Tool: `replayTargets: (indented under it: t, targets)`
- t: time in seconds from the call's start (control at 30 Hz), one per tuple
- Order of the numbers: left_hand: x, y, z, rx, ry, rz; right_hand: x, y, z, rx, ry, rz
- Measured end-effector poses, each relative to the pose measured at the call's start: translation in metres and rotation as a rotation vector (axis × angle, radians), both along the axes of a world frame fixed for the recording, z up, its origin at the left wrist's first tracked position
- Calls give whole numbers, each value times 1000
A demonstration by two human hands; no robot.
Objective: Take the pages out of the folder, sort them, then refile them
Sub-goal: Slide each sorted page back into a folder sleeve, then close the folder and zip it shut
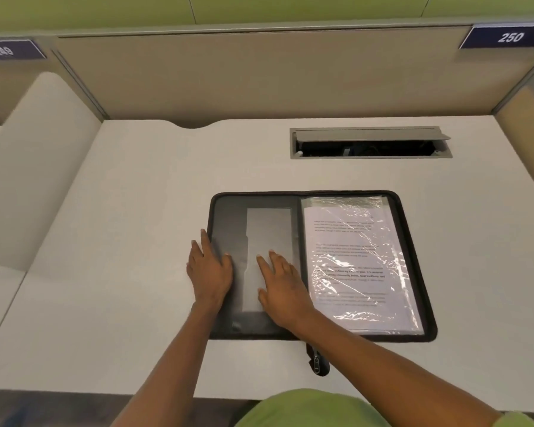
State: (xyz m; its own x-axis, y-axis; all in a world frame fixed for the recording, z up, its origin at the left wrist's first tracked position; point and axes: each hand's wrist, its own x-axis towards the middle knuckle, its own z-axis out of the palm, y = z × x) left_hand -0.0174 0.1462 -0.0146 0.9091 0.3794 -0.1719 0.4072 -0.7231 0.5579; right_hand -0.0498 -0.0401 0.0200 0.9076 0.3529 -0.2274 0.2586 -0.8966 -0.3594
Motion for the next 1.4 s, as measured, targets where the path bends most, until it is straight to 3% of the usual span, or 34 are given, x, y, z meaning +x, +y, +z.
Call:
replayTargets:
  t: [0.27, 0.4, 0.63, 0.97, 1.4]
  targets:
    - [13, 7, 11, -137, -40, 85, 7, 35, -4, -217, 131, 74]
    - [28, 5, 25, -150, 51, 207, 8, 42, -5, -272, 150, 74]
    - [51, 31, 51, -509, 128, 399, 13, 46, 17, -219, 168, 36]
    - [69, 21, 134, -699, 2, 261, 38, 51, 126, 161, -26, -130]
    - [63, -89, 184, -903, -151, 25, 37, -18, 201, 145, -243, -224]
